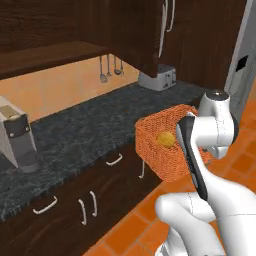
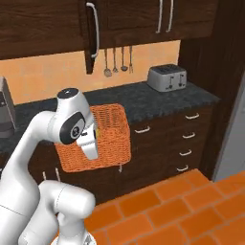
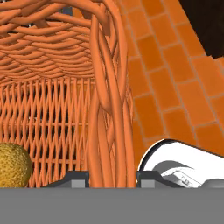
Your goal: Open the cabinet, pick up the bread from the cabinet and place it in the basket. Then move the basket to the dining counter.
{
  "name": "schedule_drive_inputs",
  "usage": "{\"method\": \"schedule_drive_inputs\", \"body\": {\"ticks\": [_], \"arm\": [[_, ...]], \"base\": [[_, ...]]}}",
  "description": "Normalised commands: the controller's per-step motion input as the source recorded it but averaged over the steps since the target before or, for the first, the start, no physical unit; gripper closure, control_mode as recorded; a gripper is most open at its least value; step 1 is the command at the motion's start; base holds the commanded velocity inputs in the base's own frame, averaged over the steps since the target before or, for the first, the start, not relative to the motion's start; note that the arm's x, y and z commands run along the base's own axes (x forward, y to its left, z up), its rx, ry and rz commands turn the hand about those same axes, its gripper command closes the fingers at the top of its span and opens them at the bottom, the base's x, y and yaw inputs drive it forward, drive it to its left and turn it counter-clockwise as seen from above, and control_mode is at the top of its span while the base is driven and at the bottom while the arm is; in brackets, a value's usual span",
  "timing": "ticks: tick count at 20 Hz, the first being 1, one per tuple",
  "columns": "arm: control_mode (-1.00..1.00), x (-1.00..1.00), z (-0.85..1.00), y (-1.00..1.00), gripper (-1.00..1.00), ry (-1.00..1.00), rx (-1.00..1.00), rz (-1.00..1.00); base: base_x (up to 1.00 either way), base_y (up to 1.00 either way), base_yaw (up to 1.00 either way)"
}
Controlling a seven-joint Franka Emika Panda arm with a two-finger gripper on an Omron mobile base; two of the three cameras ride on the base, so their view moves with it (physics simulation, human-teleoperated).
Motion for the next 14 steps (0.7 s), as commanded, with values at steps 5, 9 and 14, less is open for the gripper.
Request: {"method": "schedule_drive_inputs", "body": {"ticks": [5, 9, 14], "arm": [[1.0, 0.0, 0.0, 0.0, 1.0, 0.0, 0.0, 0.0], [1.0, 0.0, 0.0, 0.0, 1.0, 0.0, 0.0, 0.0], [1.0, 0.0, 0.0, 0.0, 1.0, 0.0, 0.0, 0.0]], "base": [[0.0, 0.08, -0.98], [0.0, 0.07, -1.0], [0.0, 0.07, -1.0]]}}
